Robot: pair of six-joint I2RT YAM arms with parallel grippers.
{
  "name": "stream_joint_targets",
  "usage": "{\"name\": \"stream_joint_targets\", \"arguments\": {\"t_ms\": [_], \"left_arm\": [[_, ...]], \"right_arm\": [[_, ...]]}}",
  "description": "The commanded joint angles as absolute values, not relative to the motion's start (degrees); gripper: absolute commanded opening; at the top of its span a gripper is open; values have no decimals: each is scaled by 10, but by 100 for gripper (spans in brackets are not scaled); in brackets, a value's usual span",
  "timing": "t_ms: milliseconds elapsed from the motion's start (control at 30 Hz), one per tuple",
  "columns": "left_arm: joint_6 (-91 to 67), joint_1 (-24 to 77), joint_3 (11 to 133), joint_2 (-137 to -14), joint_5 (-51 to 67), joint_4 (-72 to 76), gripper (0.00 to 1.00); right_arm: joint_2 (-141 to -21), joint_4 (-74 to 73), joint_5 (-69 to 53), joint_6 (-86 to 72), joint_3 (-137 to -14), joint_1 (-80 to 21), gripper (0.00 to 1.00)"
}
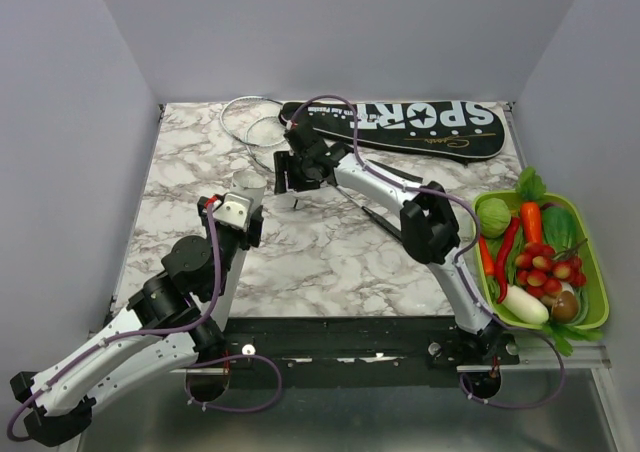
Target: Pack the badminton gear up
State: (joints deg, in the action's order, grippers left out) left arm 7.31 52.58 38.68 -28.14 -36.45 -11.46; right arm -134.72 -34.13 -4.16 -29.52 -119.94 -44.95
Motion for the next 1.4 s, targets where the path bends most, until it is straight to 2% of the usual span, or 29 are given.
{"name": "stream_joint_targets", "arguments": {"t_ms": [0,300,533,633,667,833,867,933,1233,1267,1333,1367], "left_arm": [[54,524,393,-277,-374,-159,0],[52,524,389,-278,-376,-158,0],[54,525,385,-273,-375,-157,0],[54,524,383,-272,-374,-157,0],[54,524,383,-272,-374,-157,0],[53,524,381,-271,-369,-156,0],[52,524,380,-272,-367,-153,0],[53,524,379,-273,-367,-152,0],[47,524,373,-285,-360,-128,0],[46,524,372,-285,-361,-125,0],[46,525,370,-284,-362,-123,0],[47,524,369,-285,-363,-121,0]], "right_arm": [[-1370,-302,-9,-298,-1230,-462,72],[-1408,-325,38,-258,-1275,-487,72],[-1412,-328,102,-211,-1277,-507,62],[-1412,-331,123,-200,-1276,-512,52],[-1412,-331,127,-199,-1275,-514,42],[-1411,-338,171,-178,-1270,-524,17],[-1410,-339,175,-177,-1268,-526,7],[-1403,-341,190,-172,-1259,-529,1],[-1341,-324,240,-156,-1207,-534,1],[-1333,-324,240,-154,-1202,-535,11],[-1304,-320,236,-155,-1184,-534,22],[-1295,-316,236,-154,-1162,-534,33]]}}
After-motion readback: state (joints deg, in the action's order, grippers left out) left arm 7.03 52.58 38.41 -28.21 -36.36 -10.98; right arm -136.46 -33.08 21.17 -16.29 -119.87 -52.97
